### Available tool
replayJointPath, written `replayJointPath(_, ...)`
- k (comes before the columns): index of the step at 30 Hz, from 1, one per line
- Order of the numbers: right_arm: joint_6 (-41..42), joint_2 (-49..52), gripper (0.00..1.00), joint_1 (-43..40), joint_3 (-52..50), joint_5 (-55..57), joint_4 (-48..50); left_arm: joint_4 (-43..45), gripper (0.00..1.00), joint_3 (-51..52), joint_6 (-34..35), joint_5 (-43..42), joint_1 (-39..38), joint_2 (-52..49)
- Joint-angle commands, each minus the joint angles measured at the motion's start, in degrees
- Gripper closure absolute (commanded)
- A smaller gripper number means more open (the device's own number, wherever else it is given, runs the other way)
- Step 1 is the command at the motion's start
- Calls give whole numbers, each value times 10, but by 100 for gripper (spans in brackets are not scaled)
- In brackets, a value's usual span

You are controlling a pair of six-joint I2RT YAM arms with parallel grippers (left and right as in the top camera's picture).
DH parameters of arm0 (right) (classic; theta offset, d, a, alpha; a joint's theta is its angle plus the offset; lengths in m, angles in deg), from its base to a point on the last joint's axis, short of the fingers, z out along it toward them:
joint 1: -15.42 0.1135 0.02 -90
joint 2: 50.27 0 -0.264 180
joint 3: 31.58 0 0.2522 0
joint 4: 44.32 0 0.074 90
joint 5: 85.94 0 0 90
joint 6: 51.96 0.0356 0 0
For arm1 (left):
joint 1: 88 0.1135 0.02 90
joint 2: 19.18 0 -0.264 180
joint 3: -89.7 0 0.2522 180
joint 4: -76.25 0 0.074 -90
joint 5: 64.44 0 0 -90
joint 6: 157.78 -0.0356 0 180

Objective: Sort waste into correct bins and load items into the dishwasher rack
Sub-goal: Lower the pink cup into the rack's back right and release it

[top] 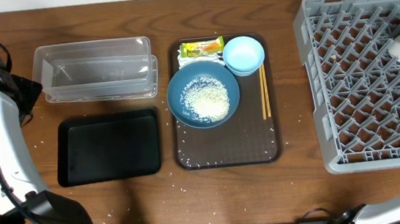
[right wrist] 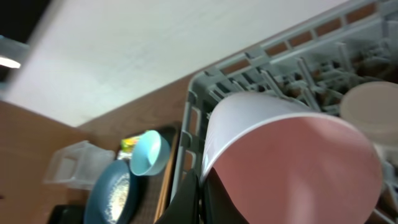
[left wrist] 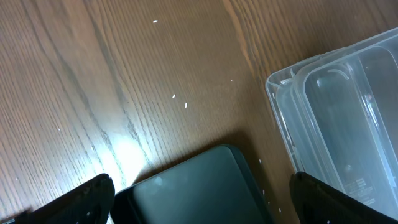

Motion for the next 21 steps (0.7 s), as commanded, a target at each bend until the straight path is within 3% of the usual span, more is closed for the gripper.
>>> replayJointPath(1,-16,39,99,-4,-16,-108,27,0,7,-3,3,5,2,-2)
replayJointPath(13,25,163,99,-17,-16,-89,70,0,7,-3,3,5,2,-2)
replayJointPath(21,24,164,98,-46,-16,74,19,0,7,-3,3,5,2,-2)
